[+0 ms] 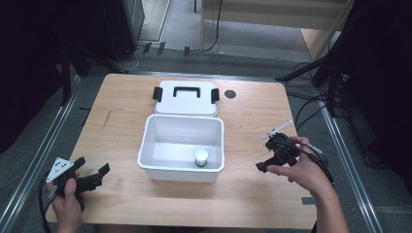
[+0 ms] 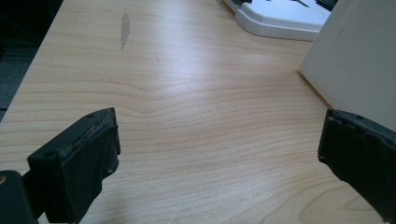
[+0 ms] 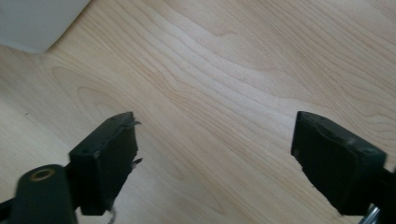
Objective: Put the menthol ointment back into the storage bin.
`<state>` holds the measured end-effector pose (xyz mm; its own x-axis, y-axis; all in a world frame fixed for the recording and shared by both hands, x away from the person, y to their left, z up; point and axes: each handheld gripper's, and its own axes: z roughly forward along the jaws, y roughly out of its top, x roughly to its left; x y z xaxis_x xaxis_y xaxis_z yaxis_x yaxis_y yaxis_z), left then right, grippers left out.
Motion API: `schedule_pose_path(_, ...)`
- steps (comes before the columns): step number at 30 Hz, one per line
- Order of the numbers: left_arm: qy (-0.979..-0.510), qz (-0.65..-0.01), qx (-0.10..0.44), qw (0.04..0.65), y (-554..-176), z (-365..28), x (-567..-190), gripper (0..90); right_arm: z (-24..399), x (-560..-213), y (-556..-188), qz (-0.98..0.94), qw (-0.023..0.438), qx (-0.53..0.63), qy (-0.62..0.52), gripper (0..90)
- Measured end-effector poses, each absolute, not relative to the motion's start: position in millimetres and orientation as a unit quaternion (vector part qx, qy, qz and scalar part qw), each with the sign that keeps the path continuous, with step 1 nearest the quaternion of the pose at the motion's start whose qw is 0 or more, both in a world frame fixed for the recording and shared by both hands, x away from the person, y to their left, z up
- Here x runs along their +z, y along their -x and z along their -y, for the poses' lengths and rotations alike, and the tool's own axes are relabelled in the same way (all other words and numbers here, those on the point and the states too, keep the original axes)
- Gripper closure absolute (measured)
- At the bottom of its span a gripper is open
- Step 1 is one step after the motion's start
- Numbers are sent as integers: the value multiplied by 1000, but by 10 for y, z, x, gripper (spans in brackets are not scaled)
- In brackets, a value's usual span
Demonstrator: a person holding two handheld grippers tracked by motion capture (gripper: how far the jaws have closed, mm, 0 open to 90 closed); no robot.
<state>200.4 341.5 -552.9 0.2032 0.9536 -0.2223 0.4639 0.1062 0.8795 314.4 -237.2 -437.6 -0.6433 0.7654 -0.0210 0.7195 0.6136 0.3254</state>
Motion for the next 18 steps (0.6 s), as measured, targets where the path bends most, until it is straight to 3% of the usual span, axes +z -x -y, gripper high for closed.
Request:
schedule_pose_path(7, -617, -575, 261, 470, -2003, -3414, -5528, 0, 2556, -4541, -3041, -860, 130, 178, -459, 133)
schedule_pose_path(18, -618, -575, 261, 469, -2004, -3412, -5527, 0, 2891, -4791, -2827, -809, 171, 283, -486, 131)
